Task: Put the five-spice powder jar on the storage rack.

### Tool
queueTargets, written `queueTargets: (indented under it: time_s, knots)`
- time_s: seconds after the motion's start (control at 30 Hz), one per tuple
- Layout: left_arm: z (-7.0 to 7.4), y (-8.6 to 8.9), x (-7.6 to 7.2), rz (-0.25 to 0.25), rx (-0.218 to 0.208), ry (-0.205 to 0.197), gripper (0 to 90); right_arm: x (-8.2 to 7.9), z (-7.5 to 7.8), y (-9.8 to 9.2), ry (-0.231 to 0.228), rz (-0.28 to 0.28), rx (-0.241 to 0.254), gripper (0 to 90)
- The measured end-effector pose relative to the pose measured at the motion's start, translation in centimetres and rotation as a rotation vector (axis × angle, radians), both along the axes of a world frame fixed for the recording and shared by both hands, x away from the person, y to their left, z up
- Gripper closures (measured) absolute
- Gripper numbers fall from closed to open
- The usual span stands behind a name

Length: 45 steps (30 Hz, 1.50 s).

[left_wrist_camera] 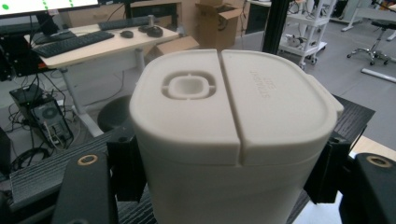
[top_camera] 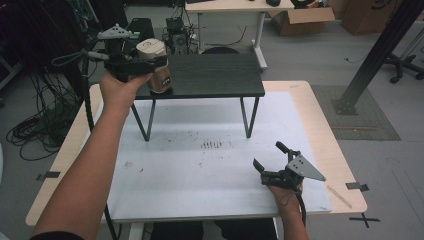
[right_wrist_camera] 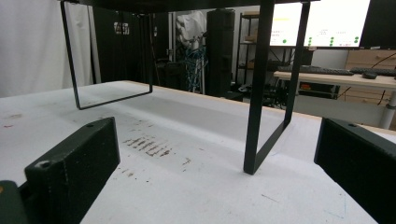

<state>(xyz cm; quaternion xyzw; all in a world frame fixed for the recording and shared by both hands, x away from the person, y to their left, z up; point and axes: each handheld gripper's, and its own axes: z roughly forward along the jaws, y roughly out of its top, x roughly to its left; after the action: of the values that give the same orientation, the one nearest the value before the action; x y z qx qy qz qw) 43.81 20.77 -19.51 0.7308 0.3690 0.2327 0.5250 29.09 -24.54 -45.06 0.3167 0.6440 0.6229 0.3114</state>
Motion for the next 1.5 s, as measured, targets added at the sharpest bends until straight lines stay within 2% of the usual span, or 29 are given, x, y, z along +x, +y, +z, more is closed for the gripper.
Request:
queueTargets:
  time_s: [0.13,0.27,0.83,1.03,1.4,1.5]
  knots:
    - [-0.2,-0.1,0.2,0.003,0.011,0.005,31.8,0.0,0.0,0.0,0.000,0.000,-0.001,0.0]
    - [-0.4,-0.1,0.3,0.006,0.027,-0.010,31.8,0.0,0.0,0.0,-0.002,0.000,-0.001,0.0]
    - [-0.6,-0.2,0.3,0.006,0.022,-0.018,31.0,0.0,0.0,0.0,-0.002,0.000,-0.002,0.0]
    - [-0.9,-0.4,0.2,0.019,0.027,0.001,20.4,0.0,0.0,0.0,-0.003,0.000,-0.002,0.0]
    - [-0.9,0.5,-0.7,0.013,0.002,-0.012,19.7,0.0,0.0,0.0,-0.004,0.000,-0.003,0.0]
    - [-1.0,0.6,-0.9,0.009,0.016,-0.007,19.4,0.0,0.0,0.0,-0.004,0.000,-0.003,0.0]
